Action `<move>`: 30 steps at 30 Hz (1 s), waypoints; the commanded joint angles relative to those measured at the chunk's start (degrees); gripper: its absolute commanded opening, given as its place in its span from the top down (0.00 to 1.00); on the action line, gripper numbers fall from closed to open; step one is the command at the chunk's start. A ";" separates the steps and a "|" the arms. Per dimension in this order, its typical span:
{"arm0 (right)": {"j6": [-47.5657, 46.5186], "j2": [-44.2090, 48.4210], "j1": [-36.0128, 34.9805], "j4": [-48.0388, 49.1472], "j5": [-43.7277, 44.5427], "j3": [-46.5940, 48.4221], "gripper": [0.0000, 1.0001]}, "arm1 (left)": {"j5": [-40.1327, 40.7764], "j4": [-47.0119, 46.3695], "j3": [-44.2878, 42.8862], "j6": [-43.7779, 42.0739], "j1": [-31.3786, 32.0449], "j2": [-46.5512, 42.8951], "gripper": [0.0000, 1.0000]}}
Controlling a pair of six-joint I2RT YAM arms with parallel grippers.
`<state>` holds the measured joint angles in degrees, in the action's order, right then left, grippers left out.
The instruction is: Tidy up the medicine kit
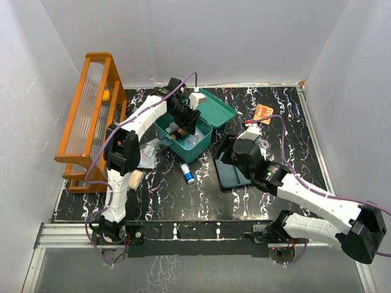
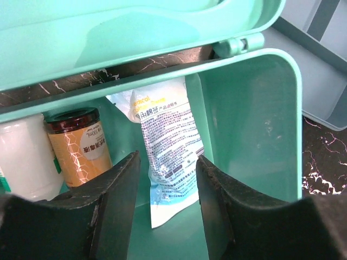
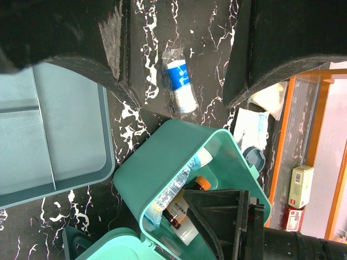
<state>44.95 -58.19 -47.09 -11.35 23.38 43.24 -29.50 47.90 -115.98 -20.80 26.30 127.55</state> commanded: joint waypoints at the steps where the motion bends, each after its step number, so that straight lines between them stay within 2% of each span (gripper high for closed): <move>1: -0.50 0.86 0.25 3.79 -0.29 0.18 0.43 | 0.34 -1.07 2.25 1.54 0.24 -7.48 0.56; 6: -0.09 0.09 0.31 3.96 -0.62 0.20 0.43 | 0.72 -3.89 8.17 5.20 0.53 -11.69 0.59; 11: 1.11 -1.17 0.41 3.09 0.52 0.45 0.43 | -1.61 -6.45 16.52 6.91 3.58 -15.73 0.68; 13: 3.33 -1.81 0.69 -0.66 2.74 1.09 0.43 | -1.94 -6.20 18.29 6.80 5.18 -16.26 0.71; 17: 5.59 -1.25 1.36 -1.74 2.82 -0.35 0.43 | -3.58 -7.95 20.74 7.72 6.83 -16.89 0.71; 21: 5.98 -1.23 1.89 -2.10 3.30 -0.15 0.43 | -4.39 -8.95 19.59 8.66 8.56 -15.86 0.71; 27: 11.55 1.97 2.60 -5.80 7.83 -2.21 0.43 | 1.37 -13.88 16.38 16.30 11.20 -12.25 0.66; 30: 11.73 2.91 3.05 -5.76 7.98 -2.28 0.43 | 8.46 -17.62 16.78 20.11 11.22 -11.49 0.72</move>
<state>54.02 -57.89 -44.75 -17.28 27.92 40.99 -27.88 35.09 -97.69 -6.92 36.97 115.55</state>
